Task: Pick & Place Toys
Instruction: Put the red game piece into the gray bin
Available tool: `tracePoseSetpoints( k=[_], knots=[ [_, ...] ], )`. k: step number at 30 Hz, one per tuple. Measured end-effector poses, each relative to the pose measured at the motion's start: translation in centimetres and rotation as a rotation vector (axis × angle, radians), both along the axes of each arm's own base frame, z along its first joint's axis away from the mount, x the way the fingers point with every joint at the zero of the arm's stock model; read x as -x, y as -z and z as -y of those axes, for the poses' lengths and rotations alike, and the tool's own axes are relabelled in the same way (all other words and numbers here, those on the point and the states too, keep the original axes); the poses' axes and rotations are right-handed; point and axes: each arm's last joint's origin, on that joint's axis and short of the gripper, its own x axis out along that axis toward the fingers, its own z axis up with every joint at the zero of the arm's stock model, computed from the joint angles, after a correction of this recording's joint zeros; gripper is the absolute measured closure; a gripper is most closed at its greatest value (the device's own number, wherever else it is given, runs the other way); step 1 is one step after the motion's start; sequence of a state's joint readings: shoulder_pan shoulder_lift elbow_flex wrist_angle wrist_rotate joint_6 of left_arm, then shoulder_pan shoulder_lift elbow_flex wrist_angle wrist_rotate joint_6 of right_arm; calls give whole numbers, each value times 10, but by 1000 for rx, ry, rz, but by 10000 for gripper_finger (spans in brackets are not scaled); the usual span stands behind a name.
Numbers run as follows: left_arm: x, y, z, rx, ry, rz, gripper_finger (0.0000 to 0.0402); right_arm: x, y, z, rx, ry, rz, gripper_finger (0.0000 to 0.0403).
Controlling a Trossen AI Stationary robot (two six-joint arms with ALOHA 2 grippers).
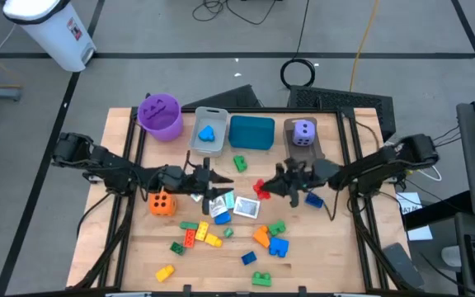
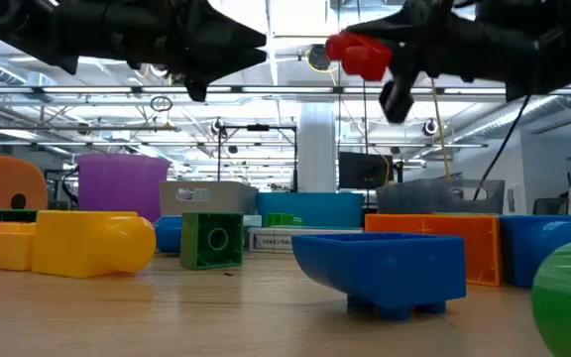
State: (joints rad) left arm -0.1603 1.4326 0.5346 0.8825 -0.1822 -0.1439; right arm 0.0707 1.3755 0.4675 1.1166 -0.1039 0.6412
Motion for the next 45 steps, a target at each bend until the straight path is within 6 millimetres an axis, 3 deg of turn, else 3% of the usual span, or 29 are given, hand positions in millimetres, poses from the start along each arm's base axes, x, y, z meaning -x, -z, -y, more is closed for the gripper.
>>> tracePoseSetpoints(
  k=[4, 8, 15, 23, 36, 45],
  knots=[
    [-4, -6, -16, 120, -51, 34, 272, 8, -16, 7, 173, 77, 89, 397],
    [-11, -18, -32, 200, 12, 64, 260, 9, -20, 10, 295, 187, 110, 398],
    [-21, -38, -41, 186, 46, 112, 191, 8, -18, 10, 343, 207, 104, 398],
    [-38, -45, -43, 147, 13, 96, 135, 9, -23, 10, 385, 225, 160, 398],
    [-103, -37, -41, 99, 108, 75, 130, 10, -28, 10, 400, 239, 209, 398],
    [-116, -37, -41, 59, 123, 76, 131, 11, -30, 10, 397, 226, 240, 398]
  ],
)
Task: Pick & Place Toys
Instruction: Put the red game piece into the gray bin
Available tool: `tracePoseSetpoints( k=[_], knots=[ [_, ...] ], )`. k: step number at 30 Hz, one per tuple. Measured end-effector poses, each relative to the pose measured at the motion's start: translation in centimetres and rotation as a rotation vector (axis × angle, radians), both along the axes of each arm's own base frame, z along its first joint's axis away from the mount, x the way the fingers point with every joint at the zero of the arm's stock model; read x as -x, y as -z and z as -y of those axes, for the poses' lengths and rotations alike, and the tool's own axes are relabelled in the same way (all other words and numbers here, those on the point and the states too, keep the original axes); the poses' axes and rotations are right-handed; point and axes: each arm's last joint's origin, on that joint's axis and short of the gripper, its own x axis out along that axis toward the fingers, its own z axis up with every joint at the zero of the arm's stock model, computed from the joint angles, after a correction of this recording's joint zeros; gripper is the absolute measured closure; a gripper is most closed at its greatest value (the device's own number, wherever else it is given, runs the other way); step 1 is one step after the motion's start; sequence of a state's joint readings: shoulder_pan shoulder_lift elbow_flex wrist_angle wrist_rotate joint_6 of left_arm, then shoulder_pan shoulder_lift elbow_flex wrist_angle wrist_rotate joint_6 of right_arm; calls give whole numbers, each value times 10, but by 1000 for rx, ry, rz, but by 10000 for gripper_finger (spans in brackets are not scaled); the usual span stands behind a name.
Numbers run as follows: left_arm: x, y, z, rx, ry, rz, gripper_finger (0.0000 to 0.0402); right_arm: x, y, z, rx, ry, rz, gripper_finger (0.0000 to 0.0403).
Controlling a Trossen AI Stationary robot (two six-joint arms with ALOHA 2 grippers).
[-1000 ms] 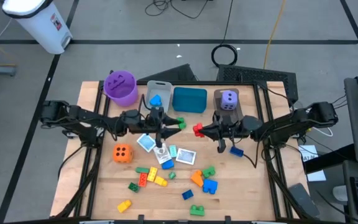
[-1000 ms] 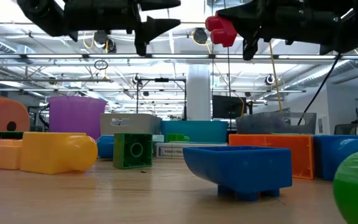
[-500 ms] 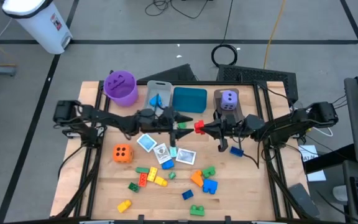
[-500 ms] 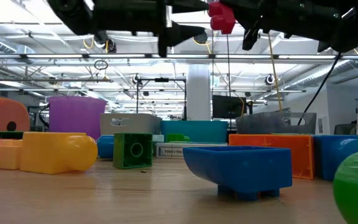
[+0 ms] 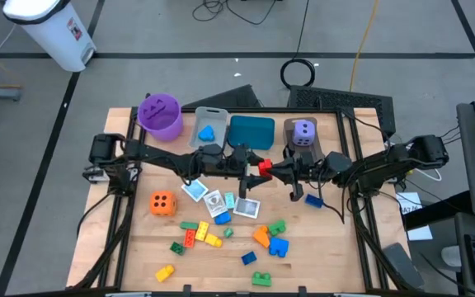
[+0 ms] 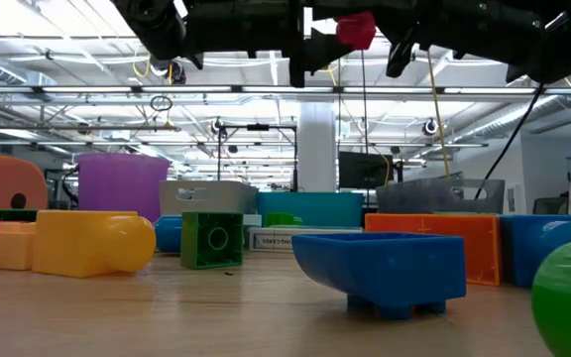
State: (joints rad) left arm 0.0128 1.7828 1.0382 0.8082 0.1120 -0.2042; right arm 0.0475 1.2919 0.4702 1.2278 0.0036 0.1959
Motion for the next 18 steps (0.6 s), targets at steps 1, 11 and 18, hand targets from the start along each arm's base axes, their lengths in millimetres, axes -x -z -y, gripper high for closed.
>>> tracePoseSetpoints(
  k=[1, 11, 18],
  knots=[
    [0, 0, 0, 0, 0, -1, 131, 0, 0, 0, 2, -5, 2, 398],
    [0, 3, 0, 13, -26, -30, 225, 0, -1, 0, 3, -1, 15, 386],
    [0, 3, 0, -20, -12, -27, 260, 1, -2, 0, 8, -3, 21, 382]
  ],
)
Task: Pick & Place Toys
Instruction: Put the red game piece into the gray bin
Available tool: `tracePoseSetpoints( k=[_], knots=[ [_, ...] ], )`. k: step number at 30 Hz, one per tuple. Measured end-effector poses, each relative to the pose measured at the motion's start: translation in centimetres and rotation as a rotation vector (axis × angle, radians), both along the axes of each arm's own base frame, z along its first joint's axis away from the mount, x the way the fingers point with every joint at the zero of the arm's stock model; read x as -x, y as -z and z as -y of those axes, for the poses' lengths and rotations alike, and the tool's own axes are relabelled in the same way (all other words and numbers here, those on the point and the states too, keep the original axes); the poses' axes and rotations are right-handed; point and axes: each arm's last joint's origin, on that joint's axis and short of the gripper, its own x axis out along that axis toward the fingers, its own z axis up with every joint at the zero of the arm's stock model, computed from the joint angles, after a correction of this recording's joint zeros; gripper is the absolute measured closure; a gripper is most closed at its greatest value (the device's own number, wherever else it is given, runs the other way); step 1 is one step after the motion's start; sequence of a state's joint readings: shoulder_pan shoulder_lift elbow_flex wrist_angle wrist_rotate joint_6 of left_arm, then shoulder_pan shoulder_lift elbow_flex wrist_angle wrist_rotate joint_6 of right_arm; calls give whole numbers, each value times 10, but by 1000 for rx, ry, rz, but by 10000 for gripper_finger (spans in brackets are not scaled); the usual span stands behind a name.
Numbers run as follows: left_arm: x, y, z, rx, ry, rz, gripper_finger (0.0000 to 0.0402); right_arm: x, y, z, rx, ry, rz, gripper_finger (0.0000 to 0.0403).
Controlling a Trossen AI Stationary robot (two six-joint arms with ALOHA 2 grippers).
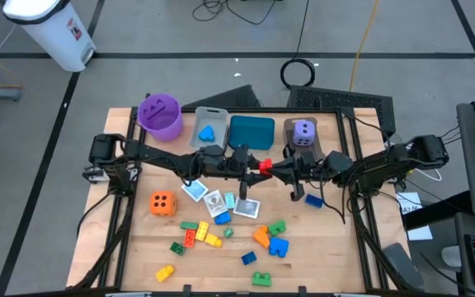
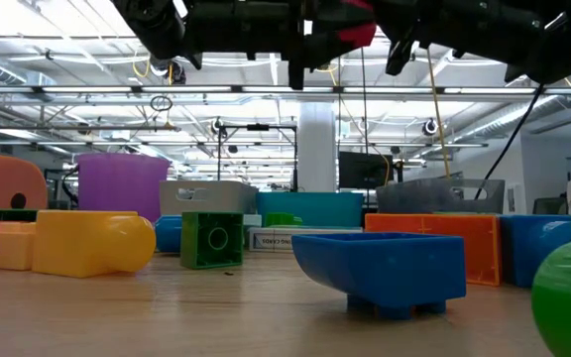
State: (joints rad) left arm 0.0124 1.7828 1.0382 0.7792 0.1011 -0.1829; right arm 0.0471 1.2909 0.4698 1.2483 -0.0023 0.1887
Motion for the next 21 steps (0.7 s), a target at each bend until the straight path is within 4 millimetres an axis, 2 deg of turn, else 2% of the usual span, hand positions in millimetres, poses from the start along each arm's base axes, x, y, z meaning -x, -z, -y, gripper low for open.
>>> tracePoseSetpoints(
  k=[4, 11, 16, 21],
  knots=[
    [0, -1, 0, -7, 3, 3, 255, 2, -3, 0, 23, 7, 13, 362],
    [13, -18, 0, -41, -14, -53, 244, 12, -15, 1, 94, 32, 39, 285],
    [41, -47, -3, -125, -123, -152, 259, 20, -19, 1, 104, 35, -24, 244],
    [74, -64, -10, -243, -345, -317, 245, 22, -15, 1, 108, 31, -110, 226]
  ],
)
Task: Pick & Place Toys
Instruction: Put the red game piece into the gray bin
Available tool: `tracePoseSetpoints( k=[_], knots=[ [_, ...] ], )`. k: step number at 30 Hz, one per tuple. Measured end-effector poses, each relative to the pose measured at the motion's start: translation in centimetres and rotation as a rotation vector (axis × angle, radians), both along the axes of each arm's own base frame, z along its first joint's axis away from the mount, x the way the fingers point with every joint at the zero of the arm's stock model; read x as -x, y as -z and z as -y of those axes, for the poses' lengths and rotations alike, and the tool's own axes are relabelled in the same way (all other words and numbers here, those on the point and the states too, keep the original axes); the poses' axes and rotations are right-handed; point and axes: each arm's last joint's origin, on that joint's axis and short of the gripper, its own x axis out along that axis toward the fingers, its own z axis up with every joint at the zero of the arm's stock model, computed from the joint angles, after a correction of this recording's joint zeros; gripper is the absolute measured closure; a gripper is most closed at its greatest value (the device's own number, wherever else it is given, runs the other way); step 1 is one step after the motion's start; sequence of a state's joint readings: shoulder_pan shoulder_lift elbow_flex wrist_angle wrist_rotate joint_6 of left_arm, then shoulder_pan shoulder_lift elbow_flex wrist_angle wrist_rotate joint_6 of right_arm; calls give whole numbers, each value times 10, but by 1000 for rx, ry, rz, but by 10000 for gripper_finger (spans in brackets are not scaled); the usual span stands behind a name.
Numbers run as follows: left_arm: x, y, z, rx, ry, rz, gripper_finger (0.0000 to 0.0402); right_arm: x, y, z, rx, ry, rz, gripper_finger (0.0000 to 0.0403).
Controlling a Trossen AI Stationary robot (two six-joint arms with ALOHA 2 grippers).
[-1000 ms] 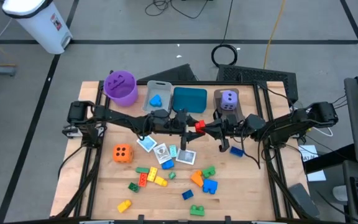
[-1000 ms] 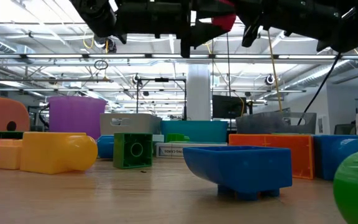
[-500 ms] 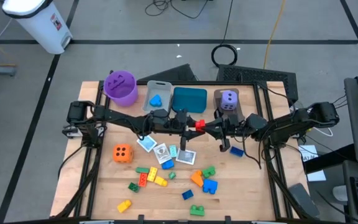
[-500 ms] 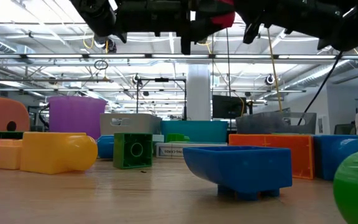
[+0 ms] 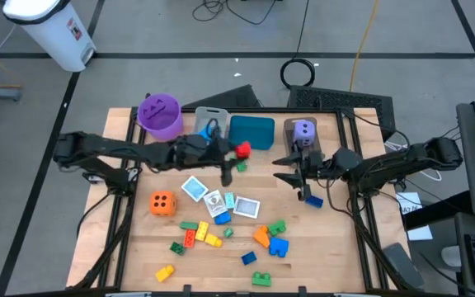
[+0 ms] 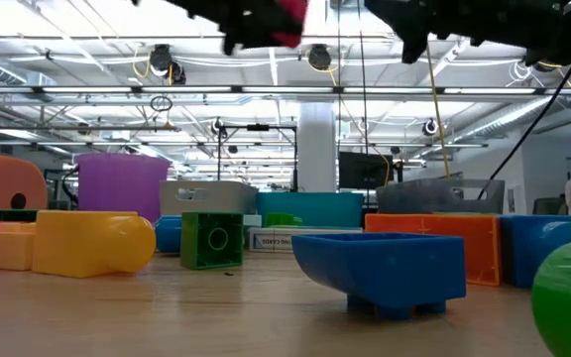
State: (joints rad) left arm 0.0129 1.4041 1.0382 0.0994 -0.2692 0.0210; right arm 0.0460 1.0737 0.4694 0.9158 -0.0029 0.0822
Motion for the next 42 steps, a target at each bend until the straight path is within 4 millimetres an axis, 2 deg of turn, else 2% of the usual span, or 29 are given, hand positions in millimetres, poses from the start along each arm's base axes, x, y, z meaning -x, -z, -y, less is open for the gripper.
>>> tracePoseSetpoints(
  k=[3, 6, 10, 17, 23, 31, 37, 42],
  knots=[
    [18, -6, -8, -67, -137, -83, 242, -1, 5, 0, 2, 1, -57, 223],
    [29, -4, -22, -82, -241, -171, 251, -3, 12, 0, 2, 0, -113, 223],
    [39, 5, -51, -41, -331, -266, 257, -4, 18, 0, -22, -3, -174, 229],
    [49, 28, -104, 63, -424, -399, 241, 2, 36, 0, -112, -10, -237, 230],
    [50, 57, -145, 149, -455, -484, 257, 9, 54, 1, -189, -12, -291, 233],
    [48, 98, -183, 245, -527, -589, 241, 20, 65, 1, -244, -24, -235, 234],
    [34, 102, -206, 273, -557, -667, 259, 25, 68, 1, -259, -30, -202, 236],
    [21, 105, -215, 261, -528, -807, 240, 27, 71, 1, -264, -29, -216, 236]
  ],
)
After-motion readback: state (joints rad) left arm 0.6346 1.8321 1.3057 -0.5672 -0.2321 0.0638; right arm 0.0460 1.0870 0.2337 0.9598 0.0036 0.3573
